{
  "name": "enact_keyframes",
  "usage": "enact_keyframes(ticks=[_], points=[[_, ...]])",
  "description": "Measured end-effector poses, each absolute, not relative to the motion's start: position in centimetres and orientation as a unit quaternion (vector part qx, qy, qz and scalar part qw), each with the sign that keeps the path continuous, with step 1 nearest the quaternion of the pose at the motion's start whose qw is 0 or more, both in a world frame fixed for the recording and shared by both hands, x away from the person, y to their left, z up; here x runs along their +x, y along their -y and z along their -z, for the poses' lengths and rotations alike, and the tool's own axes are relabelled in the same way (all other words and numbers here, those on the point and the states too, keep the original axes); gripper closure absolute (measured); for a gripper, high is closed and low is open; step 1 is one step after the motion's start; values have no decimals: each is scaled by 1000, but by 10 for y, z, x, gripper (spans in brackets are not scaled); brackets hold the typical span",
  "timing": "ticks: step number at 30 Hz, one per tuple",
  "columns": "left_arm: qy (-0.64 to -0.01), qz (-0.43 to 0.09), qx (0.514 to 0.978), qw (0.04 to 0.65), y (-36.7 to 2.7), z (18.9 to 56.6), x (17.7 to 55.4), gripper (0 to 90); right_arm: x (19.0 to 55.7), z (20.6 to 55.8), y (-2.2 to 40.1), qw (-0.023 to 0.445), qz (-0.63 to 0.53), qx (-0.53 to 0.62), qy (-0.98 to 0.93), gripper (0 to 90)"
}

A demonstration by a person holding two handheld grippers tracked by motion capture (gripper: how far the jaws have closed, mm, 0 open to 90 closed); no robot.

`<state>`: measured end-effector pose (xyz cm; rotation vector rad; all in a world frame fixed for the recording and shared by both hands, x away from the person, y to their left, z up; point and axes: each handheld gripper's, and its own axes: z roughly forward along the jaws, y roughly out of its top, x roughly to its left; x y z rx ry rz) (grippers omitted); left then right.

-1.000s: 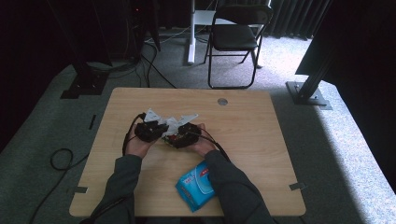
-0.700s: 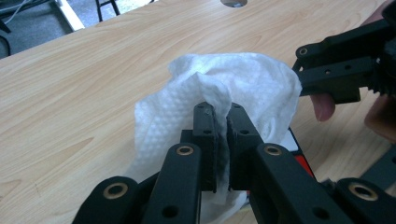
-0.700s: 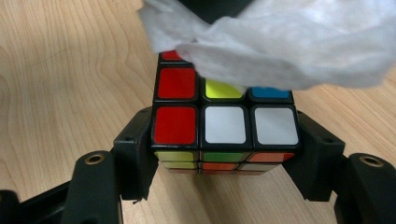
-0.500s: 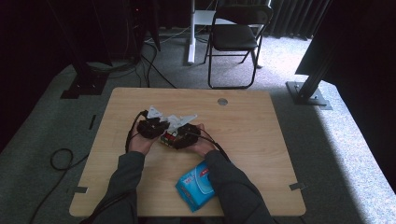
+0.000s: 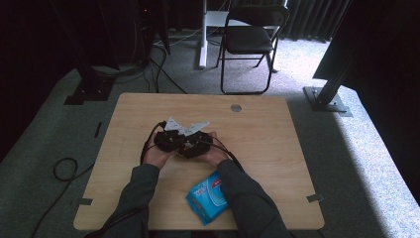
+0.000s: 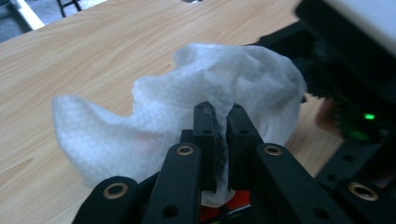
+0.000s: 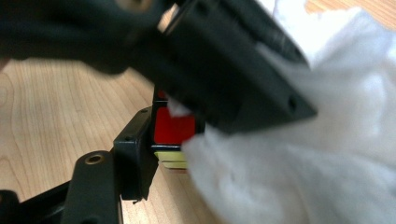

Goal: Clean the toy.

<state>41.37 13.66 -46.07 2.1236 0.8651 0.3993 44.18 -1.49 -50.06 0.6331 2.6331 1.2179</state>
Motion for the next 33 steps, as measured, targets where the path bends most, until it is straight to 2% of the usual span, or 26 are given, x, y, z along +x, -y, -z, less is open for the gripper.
enact_keyframes(ticks=[10,33], points=[[-334,-137,837,410,-135,460,410,849,443,500,16,84,-413,219,-880,342],[-379,-172,811,412,-174,450,413,851,444,501,17,84,-412,219,-881,342]])
